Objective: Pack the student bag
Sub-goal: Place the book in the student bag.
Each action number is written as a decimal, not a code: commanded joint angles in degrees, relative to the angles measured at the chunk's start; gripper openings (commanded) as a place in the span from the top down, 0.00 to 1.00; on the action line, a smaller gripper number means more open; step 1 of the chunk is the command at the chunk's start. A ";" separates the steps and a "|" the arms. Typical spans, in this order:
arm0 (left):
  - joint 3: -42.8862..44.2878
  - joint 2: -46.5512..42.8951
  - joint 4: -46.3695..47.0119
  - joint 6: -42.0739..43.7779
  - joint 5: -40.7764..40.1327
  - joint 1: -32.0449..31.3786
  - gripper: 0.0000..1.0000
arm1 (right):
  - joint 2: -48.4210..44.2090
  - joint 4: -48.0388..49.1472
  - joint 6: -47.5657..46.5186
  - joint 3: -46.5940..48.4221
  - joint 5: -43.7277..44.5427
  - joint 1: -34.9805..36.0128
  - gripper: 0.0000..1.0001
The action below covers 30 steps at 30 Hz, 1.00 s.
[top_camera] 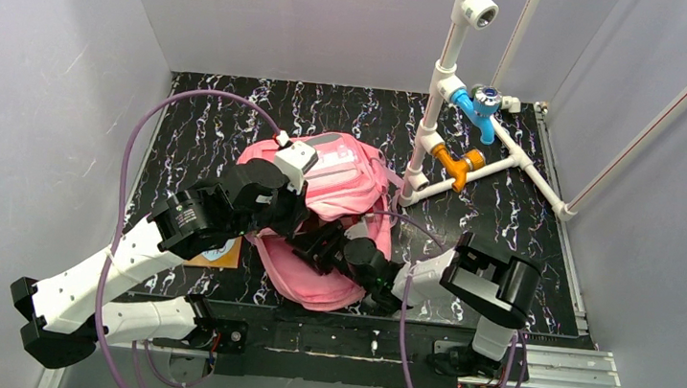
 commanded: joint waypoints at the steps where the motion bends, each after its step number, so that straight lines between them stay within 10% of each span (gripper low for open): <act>1: 2.14 -2.17 3.02 -0.82 1.75 -0.43 1.00 | 4.35 4.90 -0.44 2.59 3.27 -0.36 0.64; 6: 2.53 -2.07 2.76 -0.81 2.70 -0.41 1.00 | 10.31 8.08 0.79 7.24 1.89 -2.04 0.91; 18: 2.13 -3.27 -0.32 0.83 2.87 -0.39 1.00 | 11.22 13.21 -0.83 7.84 7.80 -8.99 0.91; 30: -4.00 -2.68 4.83 3.79 -4.15 -0.42 1.00 | 2.85 4.63 -6.11 2.62 -2.85 -10.00 0.65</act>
